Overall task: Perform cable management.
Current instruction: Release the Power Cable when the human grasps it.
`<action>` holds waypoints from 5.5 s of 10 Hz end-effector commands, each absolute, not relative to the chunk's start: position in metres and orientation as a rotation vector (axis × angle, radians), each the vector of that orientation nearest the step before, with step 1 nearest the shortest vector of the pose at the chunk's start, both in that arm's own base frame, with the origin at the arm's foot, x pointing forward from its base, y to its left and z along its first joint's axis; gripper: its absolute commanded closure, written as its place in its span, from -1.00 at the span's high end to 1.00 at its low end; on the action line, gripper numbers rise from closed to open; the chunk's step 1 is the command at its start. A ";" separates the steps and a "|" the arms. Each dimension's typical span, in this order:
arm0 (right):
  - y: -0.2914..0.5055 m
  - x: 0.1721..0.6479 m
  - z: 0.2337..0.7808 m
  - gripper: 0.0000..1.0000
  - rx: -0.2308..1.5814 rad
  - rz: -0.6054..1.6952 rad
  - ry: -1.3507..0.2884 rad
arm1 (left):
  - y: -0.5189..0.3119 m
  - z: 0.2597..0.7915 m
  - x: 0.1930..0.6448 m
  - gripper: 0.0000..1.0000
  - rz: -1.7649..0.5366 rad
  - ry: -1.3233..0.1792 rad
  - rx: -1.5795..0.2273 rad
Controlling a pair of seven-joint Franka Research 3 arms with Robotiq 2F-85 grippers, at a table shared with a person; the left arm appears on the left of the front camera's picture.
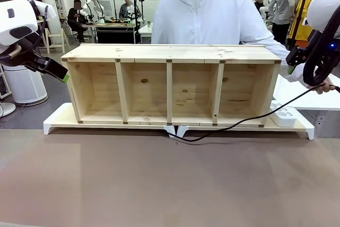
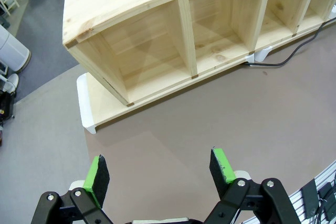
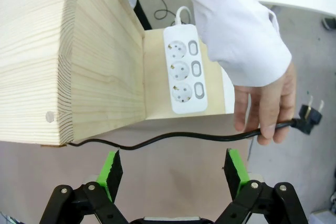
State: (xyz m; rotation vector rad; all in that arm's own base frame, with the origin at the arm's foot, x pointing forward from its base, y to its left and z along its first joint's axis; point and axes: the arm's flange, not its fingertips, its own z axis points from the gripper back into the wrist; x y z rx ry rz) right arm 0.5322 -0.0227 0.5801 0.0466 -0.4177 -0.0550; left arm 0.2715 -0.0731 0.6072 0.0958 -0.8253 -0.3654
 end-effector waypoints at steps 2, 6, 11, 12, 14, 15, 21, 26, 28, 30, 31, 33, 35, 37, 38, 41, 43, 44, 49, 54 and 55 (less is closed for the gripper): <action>-0.023 0.532 0.578 1.00 0.050 -0.058 -0.410 | -0.073 0.608 0.273 1.00 -0.371 -0.834 0.105; -0.023 0.532 0.578 1.00 0.050 -0.058 -0.410 | -0.073 0.608 0.273 1.00 -0.371 -0.834 0.105; -0.023 0.532 0.578 1.00 0.050 -0.058 -0.410 | -0.073 0.608 0.273 1.00 -0.371 -0.834 0.105; -0.023 0.532 0.578 1.00 0.050 -0.058 -0.410 | -0.073 0.608 0.273 1.00 -0.371 -0.834 0.105; -0.023 0.532 0.578 1.00 0.050 -0.058 -0.410 | -0.073 0.608 0.273 1.00 -0.371 -0.834 0.105; -0.023 0.532 0.578 1.00 0.050 -0.058 -0.410 | -0.073 0.608 0.273 1.00 -0.371 -0.834 0.105; -0.023 0.532 0.578 1.00 0.050 -0.058 -0.410 | -0.073 0.608 0.273 1.00 -0.371 -0.834 0.105; -0.023 0.532 0.578 1.00 0.050 -0.058 -0.410 | -0.073 0.608 0.273 1.00 -0.371 -0.834 0.105; -0.023 0.532 0.578 1.00 0.050 -0.058 -0.410 | -0.073 0.608 0.273 1.00 -0.371 -0.834 0.105; -0.023 0.532 0.578 1.00 0.050 -0.058 -0.410 | -0.073 0.608 0.273 1.00 -0.371 -0.834 0.105; -0.023 0.532 0.578 1.00 0.050 -0.058 -0.410 | -0.073 0.608 0.273 1.00 -0.371 -0.834 0.105; -0.023 0.532 0.578 1.00 0.050 -0.058 -0.410 | -0.073 0.608 0.273 1.00 -0.371 -0.834 0.105; -0.023 0.532 0.578 1.00 0.050 -0.058 -0.410 | -0.073 0.608 0.273 1.00 -0.371 -0.834 0.105; -0.023 0.532 0.578 1.00 0.050 -0.058 -0.410 | -0.073 0.608 0.273 1.00 -0.371 -0.834 0.105; -0.023 0.532 0.578 1.00 0.050 -0.058 -0.410 | -0.073 0.608 0.273 1.00 -0.371 -0.834 0.105; -0.023 0.532 0.578 1.00 0.050 -0.058 -0.410 | -0.073 0.608 0.273 1.00 -0.371 -0.834 0.105; -0.023 0.532 0.578 1.00 0.050 -0.058 -0.410 | -0.073 0.608 0.273 1.00 -0.371 -0.834 0.105; -0.023 0.532 0.578 1.00 0.050 -0.058 -0.410 | -0.073 0.608 0.273 1.00 -0.371 -0.834 0.105; -0.023 0.532 0.578 1.00 0.050 -0.058 -0.410 | -0.073 0.608 0.273 1.00 -0.371 -0.834 0.105; -0.023 0.532 0.578 1.00 0.050 -0.058 -0.410 | -0.073 0.608 0.273 1.00 -0.371 -0.834 0.105; -0.023 0.532 0.578 1.00 0.050 -0.058 -0.410 | -0.073 0.608 0.273 1.00 -0.371 -0.834 0.105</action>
